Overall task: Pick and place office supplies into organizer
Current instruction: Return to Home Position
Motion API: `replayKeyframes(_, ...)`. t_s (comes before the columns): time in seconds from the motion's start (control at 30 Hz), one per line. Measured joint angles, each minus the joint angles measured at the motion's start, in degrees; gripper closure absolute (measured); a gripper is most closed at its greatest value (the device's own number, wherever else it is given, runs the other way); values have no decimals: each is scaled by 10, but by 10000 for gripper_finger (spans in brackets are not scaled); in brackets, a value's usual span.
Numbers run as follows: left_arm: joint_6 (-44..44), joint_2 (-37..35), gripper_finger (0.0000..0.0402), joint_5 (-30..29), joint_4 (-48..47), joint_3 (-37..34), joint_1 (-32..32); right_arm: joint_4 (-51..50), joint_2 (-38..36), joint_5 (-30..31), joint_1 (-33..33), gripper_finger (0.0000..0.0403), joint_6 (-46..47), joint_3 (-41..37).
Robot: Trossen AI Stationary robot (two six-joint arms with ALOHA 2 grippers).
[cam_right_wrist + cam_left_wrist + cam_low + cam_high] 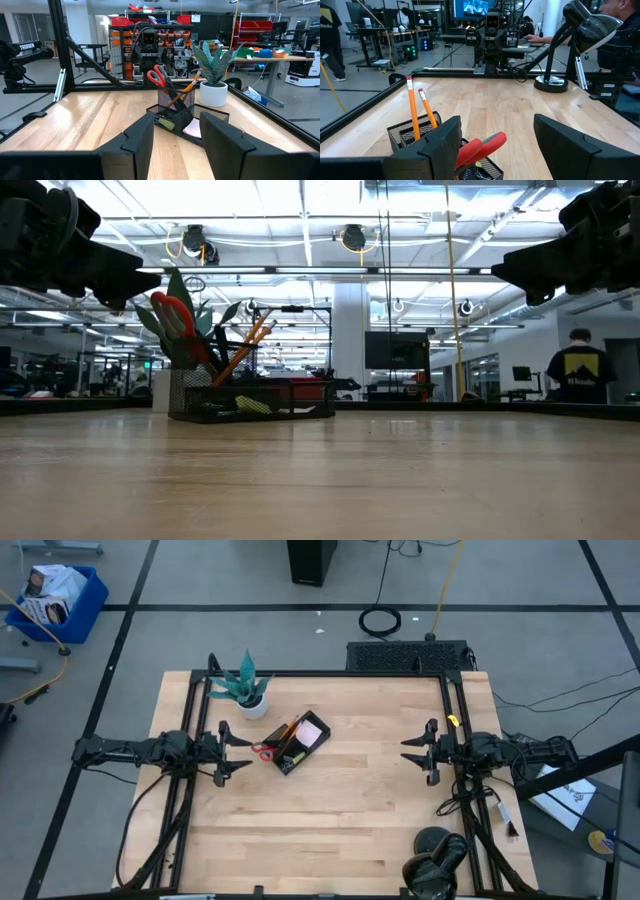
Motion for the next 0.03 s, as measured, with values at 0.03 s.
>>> replayKeyframes(0.03,0,0,146,0,0,0,0,0,0,0,0,250,0,0)
